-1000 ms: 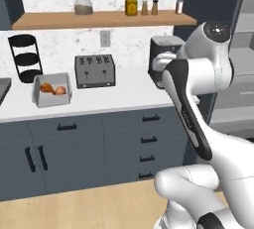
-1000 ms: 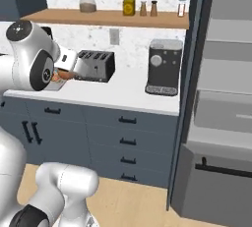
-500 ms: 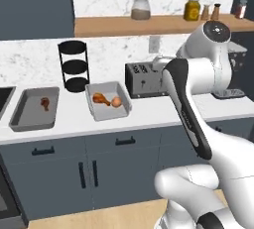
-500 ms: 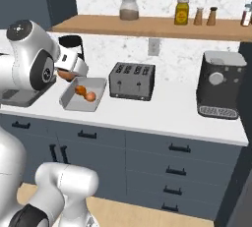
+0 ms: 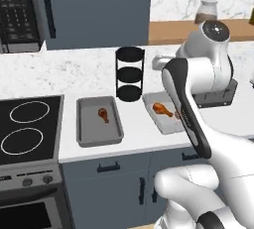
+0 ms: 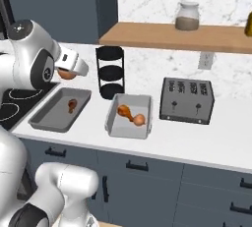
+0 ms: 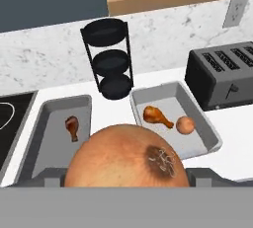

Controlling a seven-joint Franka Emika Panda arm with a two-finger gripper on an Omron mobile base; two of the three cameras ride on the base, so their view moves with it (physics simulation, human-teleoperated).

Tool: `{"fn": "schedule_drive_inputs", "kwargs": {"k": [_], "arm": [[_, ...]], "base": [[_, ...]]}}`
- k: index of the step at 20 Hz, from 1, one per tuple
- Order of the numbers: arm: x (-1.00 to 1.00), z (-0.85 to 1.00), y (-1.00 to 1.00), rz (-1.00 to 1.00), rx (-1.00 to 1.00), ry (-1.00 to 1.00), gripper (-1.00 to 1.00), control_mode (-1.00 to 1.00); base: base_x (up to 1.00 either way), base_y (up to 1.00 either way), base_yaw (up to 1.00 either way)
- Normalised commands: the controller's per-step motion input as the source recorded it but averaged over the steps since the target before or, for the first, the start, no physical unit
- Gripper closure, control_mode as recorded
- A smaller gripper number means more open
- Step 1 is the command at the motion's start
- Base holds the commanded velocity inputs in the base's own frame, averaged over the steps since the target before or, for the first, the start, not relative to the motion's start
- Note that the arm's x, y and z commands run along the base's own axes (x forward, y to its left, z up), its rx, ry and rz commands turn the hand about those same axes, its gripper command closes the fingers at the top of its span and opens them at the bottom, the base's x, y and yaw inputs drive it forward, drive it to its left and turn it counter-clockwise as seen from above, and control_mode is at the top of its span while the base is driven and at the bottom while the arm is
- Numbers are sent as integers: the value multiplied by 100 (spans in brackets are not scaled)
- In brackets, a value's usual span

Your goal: Place one onion and one chicken drumstick in each tupperware on the nearby counter, to pack two identical lunches.

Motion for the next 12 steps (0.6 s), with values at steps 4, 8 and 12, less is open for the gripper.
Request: {"fn": "schedule_drive_inputs", "kwargs": {"k": [4,8,12], "arm": [[0,0,0,0,0,0,100,100],[0,0,0,0,0,0,100,100],[0,-44,6,-2,-14,-3,100,-100]], "base": [[31,100,-4],[12,94,-8],[0,11,-2]]}}
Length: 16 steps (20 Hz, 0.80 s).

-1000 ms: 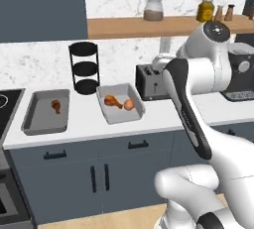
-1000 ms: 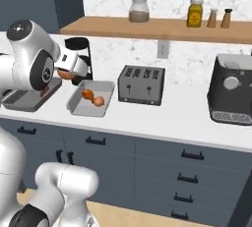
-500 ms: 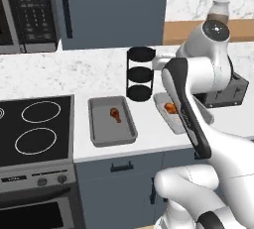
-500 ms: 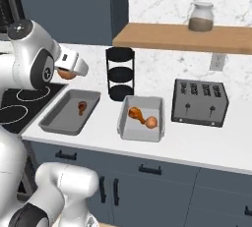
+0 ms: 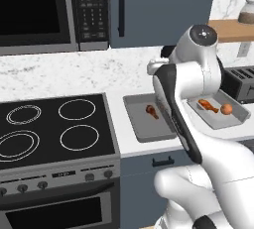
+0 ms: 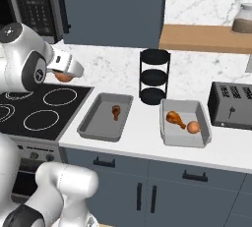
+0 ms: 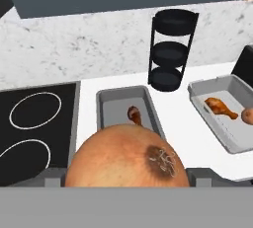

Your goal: Place one onion and one chicken drumstick in each tupperware on the nearby counter, to pack two identical lunches.

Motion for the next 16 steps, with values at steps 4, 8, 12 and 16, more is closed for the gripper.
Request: {"fn": "schedule_drive_inputs", "kwargs": {"k": [4,8,12,16], "arm": [[27,-84,-11,0,-6,0,100,-100],[36,-96,-17,3,0,4,100,-100],[69,-100,-3,9,1,20,100,-100],[100,-81,0,10,12,33,100,-100]], "base": [[0,0,0],[0,0,0],[0,0,0],[0,0,0]]}}
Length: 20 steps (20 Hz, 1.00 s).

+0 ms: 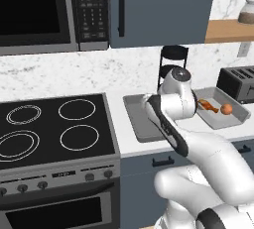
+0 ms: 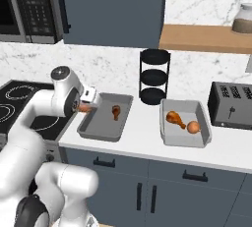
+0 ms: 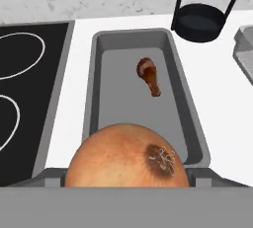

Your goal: Place one onion and one chicken drumstick in each tupperware on the nearby counter, to pack two identical lunches.

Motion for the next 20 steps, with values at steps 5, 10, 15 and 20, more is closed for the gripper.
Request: {"fn": "schedule_drive_inputs", "kwargs": {"k": [5,10,15,20], "arm": [[100,-74,0,9,8,25,100,-100],[97,-71,0,8,1,17,100,-100],[75,-58,-6,5,0,5,100,-100],[45,-71,-3,1,-1,-3,100,-100]], "base": [[0,0,0],[0,0,0],[0,0,0],[0,0,0]]}}
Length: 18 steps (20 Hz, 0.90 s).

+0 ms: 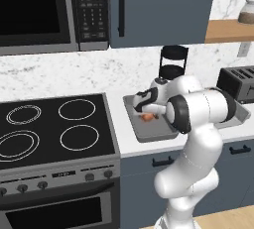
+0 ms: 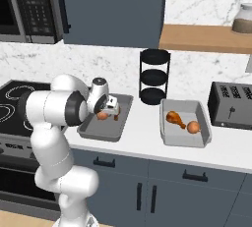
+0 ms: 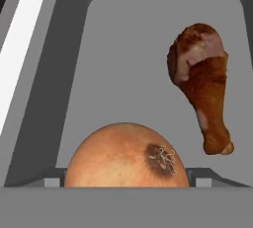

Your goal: Place one onion and one chicken drumstick in each tupperware on the nearby counter, to pack two identical lunches.

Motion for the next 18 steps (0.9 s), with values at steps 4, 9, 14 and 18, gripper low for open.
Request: {"fn": "schedule_drive_inputs", "kwargs": {"k": [4,9,14,18], "arm": [[22,-26,-1,0,0,-2,-100,-100],[0,27,-5,0,0,-1,-100,-100],[3,19,0,0,0,-10,-100,-100],[8,4,0,0,-2,-16,-100,-100]], "base": [[0,0,0],[0,0,0],[0,0,0],[0,0,0]]}}
